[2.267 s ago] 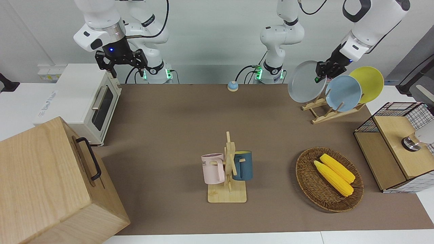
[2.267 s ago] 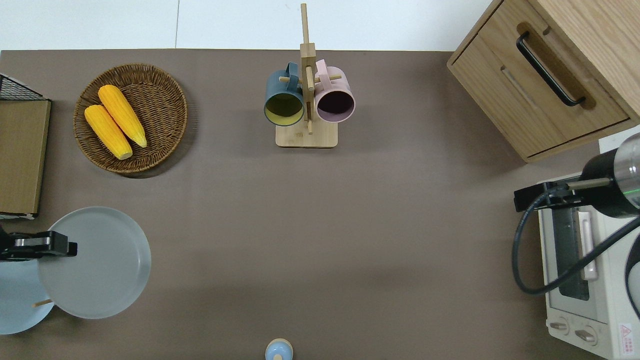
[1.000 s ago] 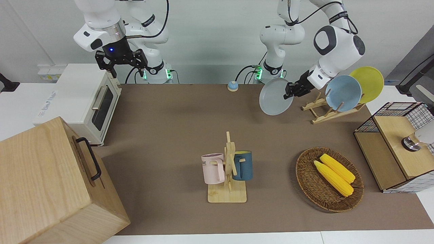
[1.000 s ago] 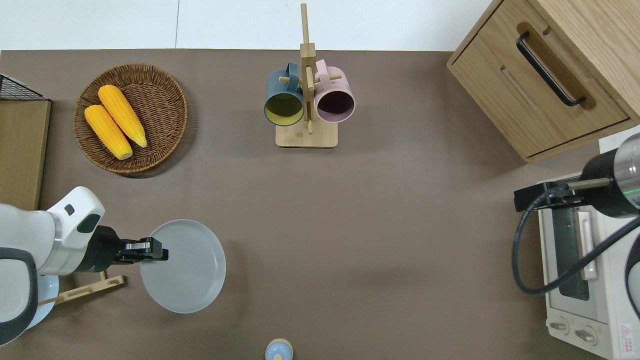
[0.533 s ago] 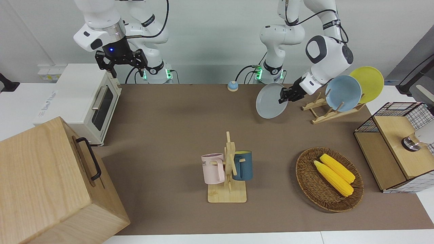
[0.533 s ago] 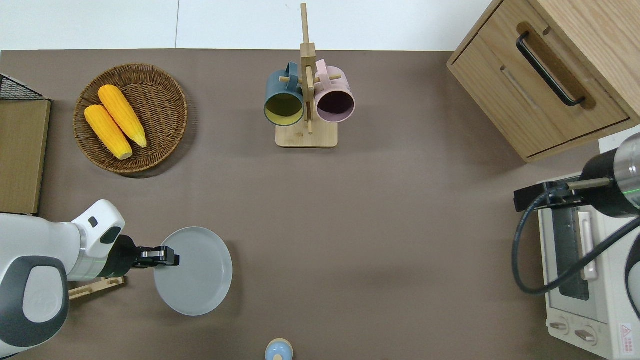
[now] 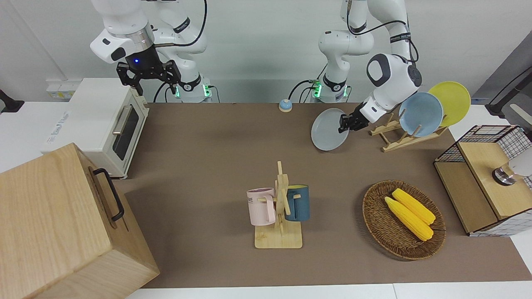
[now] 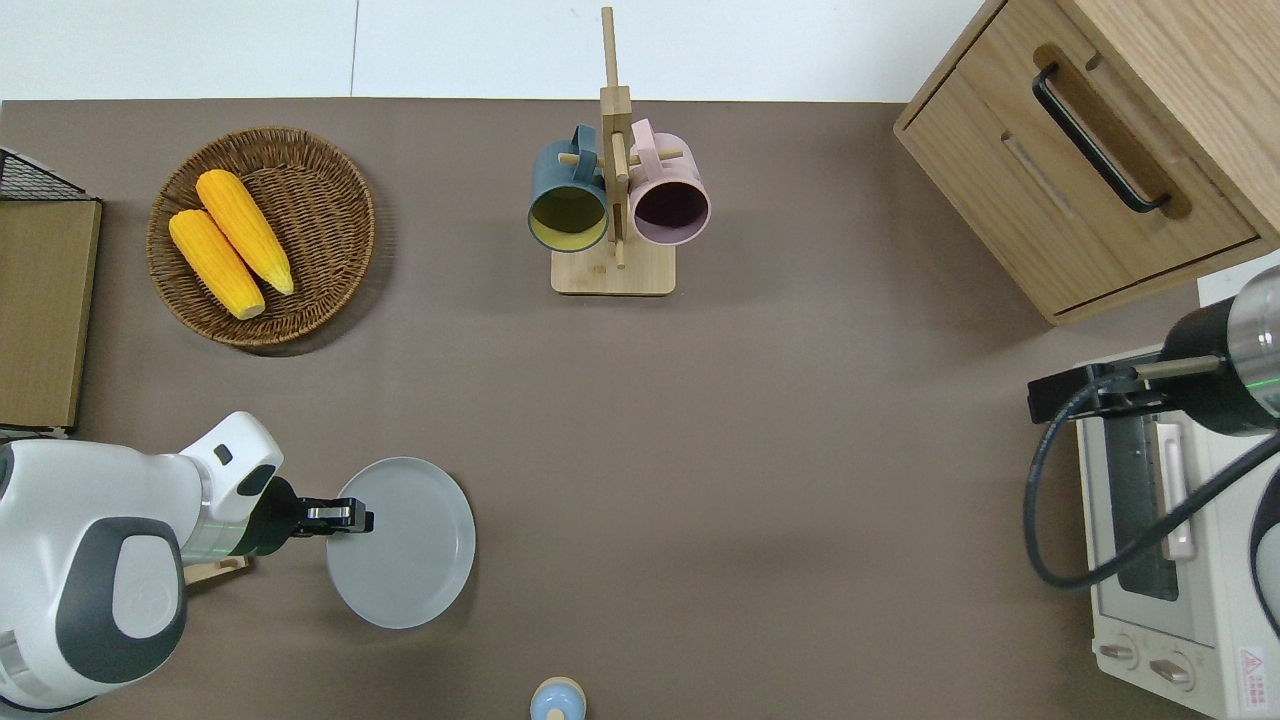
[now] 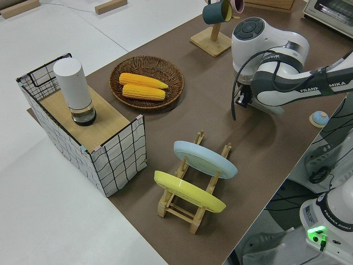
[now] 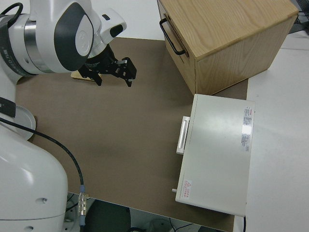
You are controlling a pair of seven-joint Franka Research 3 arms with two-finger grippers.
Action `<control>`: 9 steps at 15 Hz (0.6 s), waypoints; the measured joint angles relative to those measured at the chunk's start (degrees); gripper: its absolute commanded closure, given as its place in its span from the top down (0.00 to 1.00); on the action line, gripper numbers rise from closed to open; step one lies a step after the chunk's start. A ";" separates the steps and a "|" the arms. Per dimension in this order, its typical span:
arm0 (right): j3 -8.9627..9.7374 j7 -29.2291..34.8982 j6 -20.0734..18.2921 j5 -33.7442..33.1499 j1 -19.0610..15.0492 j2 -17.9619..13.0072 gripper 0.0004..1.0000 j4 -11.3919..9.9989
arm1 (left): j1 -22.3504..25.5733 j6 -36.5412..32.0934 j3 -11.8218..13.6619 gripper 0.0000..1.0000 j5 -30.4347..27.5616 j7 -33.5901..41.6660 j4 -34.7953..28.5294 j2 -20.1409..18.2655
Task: Pick gray plate from low plate rack and place it on table with left arm
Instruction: 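Carry the plate away from the rack and lower it onto the table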
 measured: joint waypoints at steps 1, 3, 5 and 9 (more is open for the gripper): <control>0.00 0.00 0.00 0.00 0.00 0.00 0.99 0.00 | 0.00 0.07 0.05 0.00 -0.05 0.53 0.00 0.08; 0.00 0.00 0.00 0.00 0.00 0.00 0.99 0.00 | 0.00 0.63 0.06 0.11 -0.09 1.17 -0.09 0.56; 0.00 0.00 0.00 0.00 0.00 0.00 0.99 0.00 | 0.00 0.82 0.12 0.49 -0.09 1.53 -0.09 0.85; 0.00 0.00 0.00 0.00 0.00 0.00 0.99 0.00 | -0.03 1.72 -0.03 0.99 -0.02 1.88 -0.17 1.82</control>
